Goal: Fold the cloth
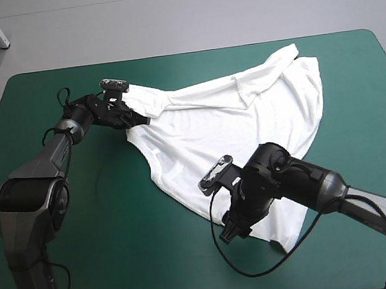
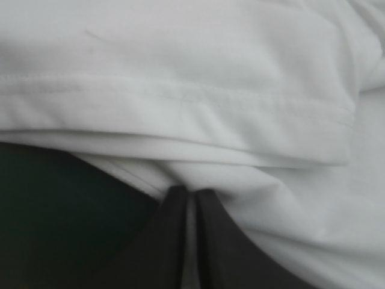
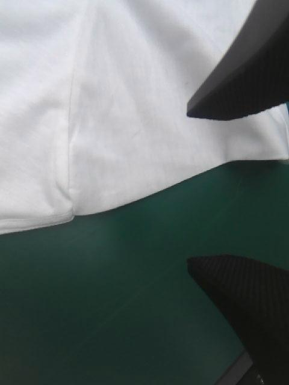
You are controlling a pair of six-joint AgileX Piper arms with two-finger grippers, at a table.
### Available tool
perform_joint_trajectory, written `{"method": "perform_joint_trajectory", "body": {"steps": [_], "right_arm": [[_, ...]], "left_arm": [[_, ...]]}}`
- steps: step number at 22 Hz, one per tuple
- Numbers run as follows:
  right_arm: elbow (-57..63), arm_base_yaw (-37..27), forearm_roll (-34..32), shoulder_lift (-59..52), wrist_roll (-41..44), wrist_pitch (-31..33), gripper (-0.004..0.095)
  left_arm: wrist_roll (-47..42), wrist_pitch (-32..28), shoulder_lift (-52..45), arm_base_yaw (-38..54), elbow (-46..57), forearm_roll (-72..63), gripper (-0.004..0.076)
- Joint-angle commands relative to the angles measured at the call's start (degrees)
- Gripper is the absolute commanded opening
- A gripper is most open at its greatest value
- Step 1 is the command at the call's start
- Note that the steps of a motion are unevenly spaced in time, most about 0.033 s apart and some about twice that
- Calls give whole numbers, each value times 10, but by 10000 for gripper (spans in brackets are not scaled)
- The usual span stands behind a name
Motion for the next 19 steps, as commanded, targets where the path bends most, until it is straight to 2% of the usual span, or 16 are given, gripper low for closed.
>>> {"method": "perform_joint_trajectory", "body": {"steps": [1,4,13,19], "right_arm": [[-15,2,-9,1,-15,-11,603],[-15,2,-18,18,-21,-18,603],[-15,1,-23,102,-46,-93,596],[-15,1,-14,141,-56,-114,434]], "left_arm": [[-6,18,-10,-4,-4,-4,19],[-6,18,-10,-4,-4,-4,19],[-6,28,-10,-4,-4,-4,19],[-5,28,-10,-4,-4,-4,19]]}}
